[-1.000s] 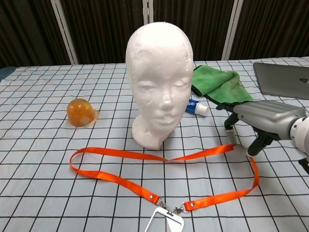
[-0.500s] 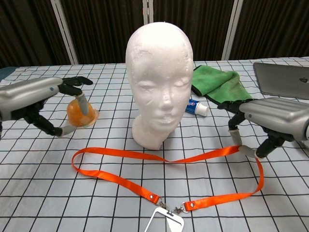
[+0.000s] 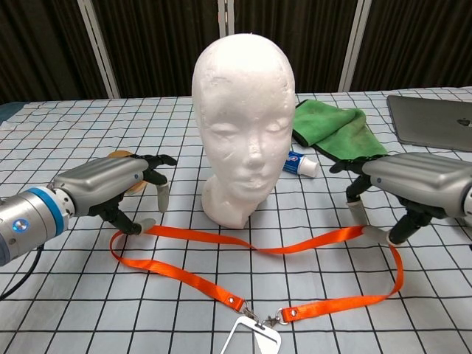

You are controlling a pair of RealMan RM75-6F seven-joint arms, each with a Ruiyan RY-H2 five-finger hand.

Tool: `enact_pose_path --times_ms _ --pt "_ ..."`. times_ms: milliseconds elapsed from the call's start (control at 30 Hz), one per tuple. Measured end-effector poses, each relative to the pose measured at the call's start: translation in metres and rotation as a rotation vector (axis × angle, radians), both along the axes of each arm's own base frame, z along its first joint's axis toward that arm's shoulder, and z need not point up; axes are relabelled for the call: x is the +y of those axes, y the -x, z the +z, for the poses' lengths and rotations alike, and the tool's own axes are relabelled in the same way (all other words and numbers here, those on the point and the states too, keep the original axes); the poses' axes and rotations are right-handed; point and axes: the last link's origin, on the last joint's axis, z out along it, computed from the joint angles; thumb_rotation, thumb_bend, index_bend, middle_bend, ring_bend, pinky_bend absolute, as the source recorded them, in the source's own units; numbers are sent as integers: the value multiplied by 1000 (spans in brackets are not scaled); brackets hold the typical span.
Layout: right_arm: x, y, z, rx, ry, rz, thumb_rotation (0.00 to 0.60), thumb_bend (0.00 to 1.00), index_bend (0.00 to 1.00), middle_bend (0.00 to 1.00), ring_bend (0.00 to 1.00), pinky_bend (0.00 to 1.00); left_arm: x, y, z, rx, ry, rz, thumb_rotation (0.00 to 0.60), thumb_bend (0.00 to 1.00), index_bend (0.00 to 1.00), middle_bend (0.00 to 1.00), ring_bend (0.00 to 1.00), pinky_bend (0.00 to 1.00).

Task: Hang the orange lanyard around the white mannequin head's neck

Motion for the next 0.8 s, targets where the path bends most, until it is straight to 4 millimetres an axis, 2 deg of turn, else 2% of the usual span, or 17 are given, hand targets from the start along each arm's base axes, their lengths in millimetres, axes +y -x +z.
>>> enact_pose_path --times_ms 200,433,800 --pt "-1 -2 -3 -3 1 -2 600 370 716 53 0 0 0 3 -11 21 19 6 600 438 499 0 0 0" --pt "-1 -5 -5 -1 -1 0 600 369 716 53 0 0 -1 6 -14 29 26 12 600 441 513 0 0 0" --pt "1 -5 -5 -3 -3 3 600 369 716 53 0 0 -4 8 -17 35 30 17 600 507 659 0 0 0"
